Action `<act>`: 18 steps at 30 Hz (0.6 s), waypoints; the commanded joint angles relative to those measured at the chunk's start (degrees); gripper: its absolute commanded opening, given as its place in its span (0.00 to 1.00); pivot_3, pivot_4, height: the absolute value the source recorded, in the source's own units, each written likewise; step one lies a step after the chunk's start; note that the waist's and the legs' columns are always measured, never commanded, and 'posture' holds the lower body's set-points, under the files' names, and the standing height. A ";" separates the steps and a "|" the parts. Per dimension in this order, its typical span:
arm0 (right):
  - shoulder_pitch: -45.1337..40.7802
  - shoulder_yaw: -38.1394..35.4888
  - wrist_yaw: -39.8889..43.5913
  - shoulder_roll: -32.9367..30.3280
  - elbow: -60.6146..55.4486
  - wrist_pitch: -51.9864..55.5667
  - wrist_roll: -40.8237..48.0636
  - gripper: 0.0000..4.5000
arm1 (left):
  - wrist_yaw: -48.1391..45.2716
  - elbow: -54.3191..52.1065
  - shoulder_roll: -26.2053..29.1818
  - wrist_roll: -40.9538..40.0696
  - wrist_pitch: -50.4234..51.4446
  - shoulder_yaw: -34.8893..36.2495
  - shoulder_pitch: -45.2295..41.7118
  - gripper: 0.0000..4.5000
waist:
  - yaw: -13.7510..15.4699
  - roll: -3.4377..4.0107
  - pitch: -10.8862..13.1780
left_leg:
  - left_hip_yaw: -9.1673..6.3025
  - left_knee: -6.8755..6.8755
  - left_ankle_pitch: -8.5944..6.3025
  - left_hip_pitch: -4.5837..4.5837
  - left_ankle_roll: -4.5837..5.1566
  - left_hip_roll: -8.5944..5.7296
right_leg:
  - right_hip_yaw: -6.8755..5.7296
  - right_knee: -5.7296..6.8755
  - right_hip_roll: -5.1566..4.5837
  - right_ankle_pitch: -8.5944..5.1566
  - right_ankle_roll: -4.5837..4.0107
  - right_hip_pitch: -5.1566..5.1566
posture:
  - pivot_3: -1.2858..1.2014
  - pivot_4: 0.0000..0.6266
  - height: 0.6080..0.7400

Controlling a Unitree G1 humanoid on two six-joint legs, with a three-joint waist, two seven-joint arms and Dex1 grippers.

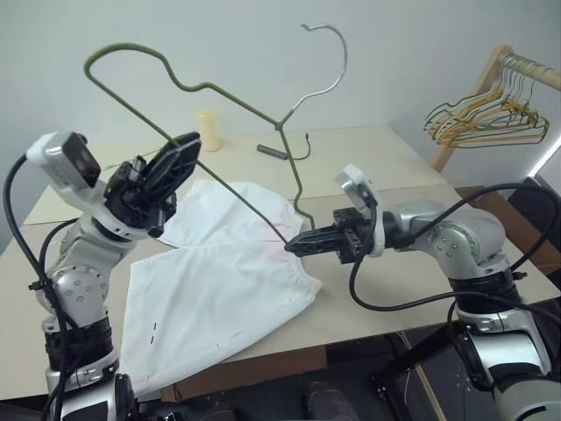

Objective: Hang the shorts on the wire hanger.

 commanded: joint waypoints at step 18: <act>16.24 -11.16 -5.31 -21.43 5.81 23.59 6.61 0.00 | 3.28 -5.21 18.44 37.52 -1.77 -20.02 12.55 1.00 | 0.41 0.07 0.09 | 0.09 -0.04 -0.01 -0.53 0.01 -0.03 | 0.00 -0.02 -0.08 0.06 -0.19 -0.59 | 0.46 0.00 1.00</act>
